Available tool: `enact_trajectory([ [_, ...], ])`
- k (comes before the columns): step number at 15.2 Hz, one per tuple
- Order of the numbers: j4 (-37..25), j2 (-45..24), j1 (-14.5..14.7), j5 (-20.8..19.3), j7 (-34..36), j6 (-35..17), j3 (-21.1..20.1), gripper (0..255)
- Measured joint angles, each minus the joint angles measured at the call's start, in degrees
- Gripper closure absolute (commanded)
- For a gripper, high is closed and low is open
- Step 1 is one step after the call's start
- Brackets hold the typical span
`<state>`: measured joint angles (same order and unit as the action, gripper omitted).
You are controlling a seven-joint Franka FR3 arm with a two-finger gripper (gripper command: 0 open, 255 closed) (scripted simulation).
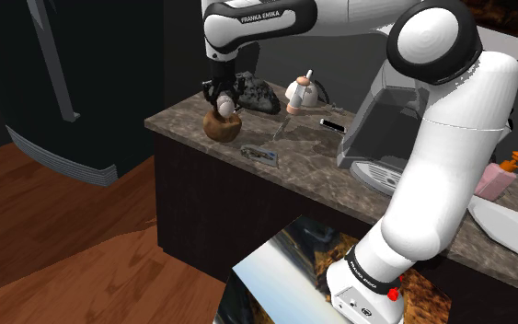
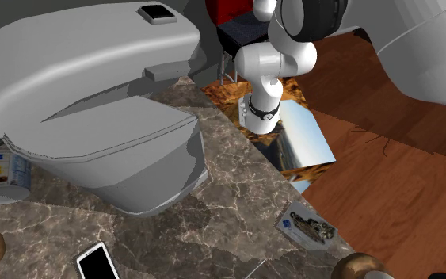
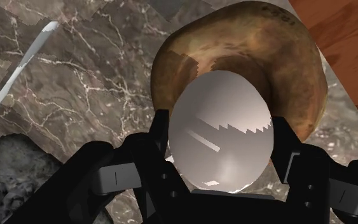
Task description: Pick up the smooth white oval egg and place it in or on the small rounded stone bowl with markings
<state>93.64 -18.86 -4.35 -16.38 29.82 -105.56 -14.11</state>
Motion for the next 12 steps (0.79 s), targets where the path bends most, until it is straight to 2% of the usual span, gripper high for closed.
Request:
enact_trajectory([
  [1,0.0,0.0,0.0,0.0,0.0,0.0,0.0,255],
  [2,0.0,0.0,0.0,0.0,0.0,0.0,0.0,0],
  [8,0.0,0.0,0.0,0.0,0.0,0.0,0.0,0],
  [12,-5.0,0.2,0.8,0.3,-0.3,5.2,-0.4,0],
])
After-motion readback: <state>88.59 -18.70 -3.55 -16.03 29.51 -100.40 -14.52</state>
